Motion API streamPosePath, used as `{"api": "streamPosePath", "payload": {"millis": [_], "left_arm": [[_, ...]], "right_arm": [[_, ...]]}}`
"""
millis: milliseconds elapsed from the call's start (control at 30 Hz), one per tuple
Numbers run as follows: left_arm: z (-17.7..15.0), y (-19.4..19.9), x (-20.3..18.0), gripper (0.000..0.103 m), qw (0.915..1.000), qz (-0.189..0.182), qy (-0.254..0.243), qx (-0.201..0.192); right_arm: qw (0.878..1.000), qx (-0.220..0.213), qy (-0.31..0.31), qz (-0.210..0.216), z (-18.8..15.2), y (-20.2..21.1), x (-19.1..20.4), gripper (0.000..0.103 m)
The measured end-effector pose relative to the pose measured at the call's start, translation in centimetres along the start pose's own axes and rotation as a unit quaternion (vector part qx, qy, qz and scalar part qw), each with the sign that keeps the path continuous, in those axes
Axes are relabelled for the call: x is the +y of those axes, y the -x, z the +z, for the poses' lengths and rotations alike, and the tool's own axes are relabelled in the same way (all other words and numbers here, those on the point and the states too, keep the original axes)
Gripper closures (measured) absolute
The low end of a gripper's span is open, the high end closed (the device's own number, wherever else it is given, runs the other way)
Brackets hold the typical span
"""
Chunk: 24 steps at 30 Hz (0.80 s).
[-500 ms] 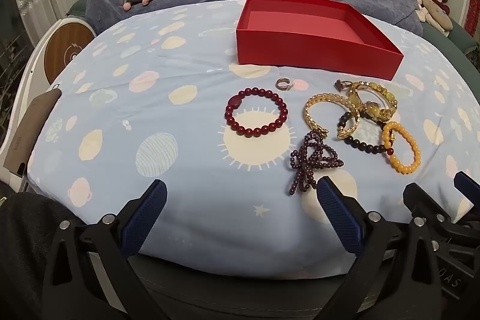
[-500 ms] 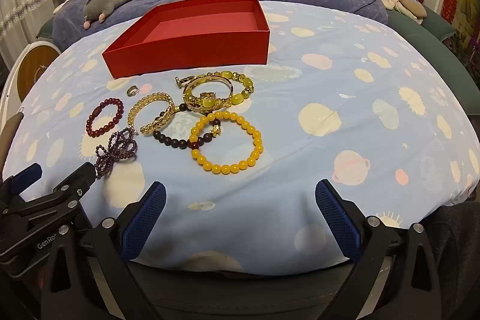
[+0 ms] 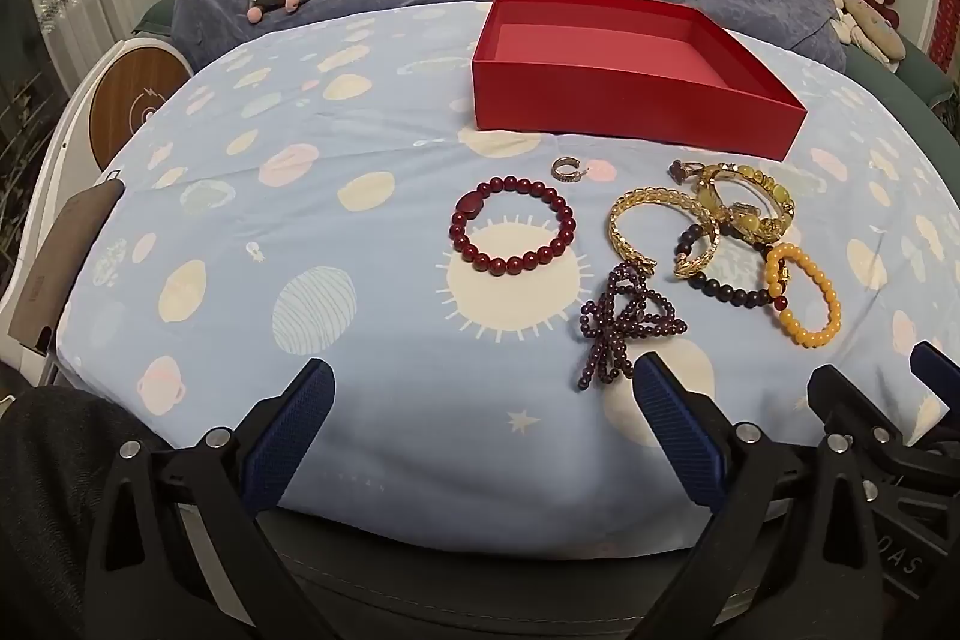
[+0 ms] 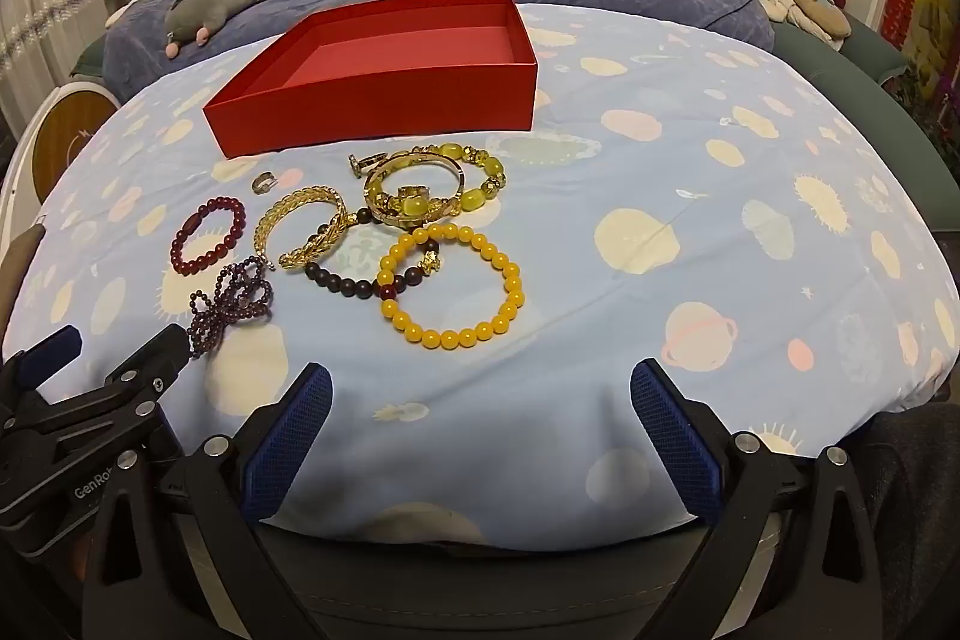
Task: Organize jewelry
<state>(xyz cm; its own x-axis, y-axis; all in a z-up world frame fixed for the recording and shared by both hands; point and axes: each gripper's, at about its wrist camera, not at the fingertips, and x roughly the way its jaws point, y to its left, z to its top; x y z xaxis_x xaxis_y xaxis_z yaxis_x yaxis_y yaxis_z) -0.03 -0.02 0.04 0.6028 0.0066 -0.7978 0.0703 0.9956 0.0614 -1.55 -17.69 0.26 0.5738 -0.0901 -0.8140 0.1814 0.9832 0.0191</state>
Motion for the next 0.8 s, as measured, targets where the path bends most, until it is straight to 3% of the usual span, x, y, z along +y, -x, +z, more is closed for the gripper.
{"api": "streamPosePath", "payload": {"millis": [800], "left_arm": [[0.07, 0.22, 0.16, 0.008, 1.0, 0.002, 0.002, 0.0]], "right_arm": [[1.0, 0.0, 0.002, -0.005, -0.05, 0.05, 0.04, 0.007]]}}
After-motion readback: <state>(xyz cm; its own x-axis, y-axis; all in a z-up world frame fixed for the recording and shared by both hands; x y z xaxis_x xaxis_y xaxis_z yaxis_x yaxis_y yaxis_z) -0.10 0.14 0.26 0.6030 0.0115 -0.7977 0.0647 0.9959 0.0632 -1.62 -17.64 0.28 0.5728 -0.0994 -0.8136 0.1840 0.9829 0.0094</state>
